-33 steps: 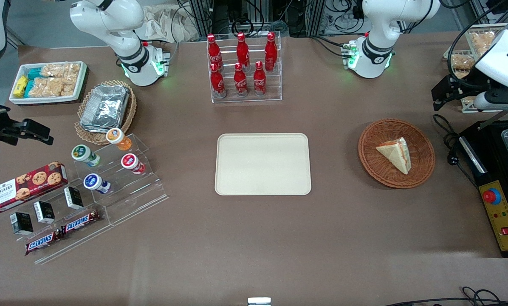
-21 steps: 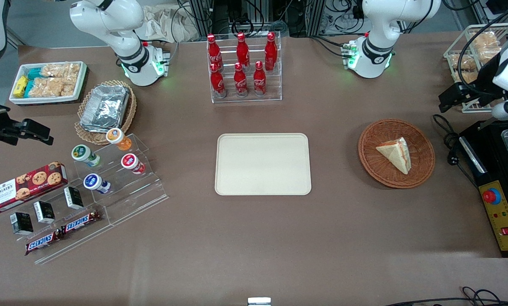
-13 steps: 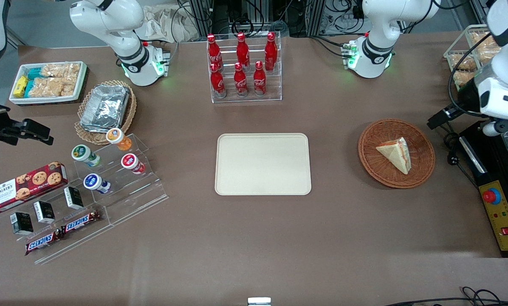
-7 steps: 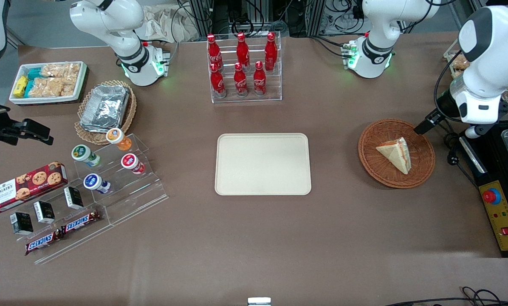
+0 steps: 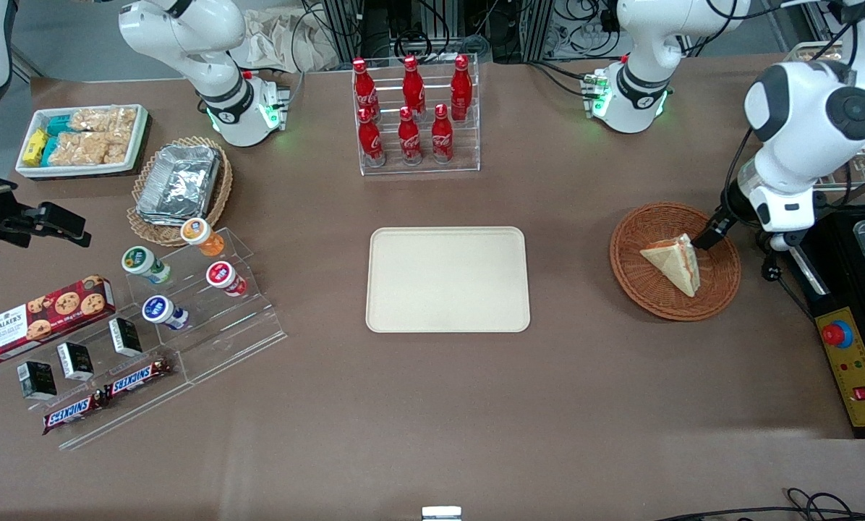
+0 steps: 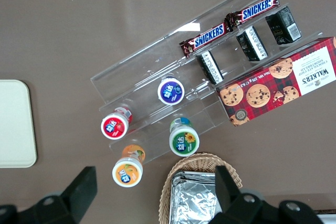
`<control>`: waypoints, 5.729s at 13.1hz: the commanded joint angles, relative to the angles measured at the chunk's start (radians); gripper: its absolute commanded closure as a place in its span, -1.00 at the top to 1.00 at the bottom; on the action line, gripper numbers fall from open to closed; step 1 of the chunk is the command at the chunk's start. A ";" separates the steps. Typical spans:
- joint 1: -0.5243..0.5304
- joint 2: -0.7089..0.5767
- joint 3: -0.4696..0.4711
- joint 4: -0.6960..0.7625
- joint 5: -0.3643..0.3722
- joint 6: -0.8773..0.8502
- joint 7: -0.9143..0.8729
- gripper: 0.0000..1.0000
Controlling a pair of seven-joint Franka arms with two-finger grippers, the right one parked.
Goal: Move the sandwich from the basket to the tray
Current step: 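Lower the open left gripper onto the wrapped sandwich in the basket, then close the left gripper on the sandwich and lift it, then carry the sandwich with the left gripper over the white tray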
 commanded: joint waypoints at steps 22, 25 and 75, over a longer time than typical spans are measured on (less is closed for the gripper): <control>0.002 0.237 0.005 -0.180 -0.016 0.478 -0.040 -1.00; 0.000 0.234 0.003 -0.178 -0.016 0.476 -0.029 -1.00; -0.144 0.628 -0.607 0.515 0.298 -0.003 -0.122 -1.00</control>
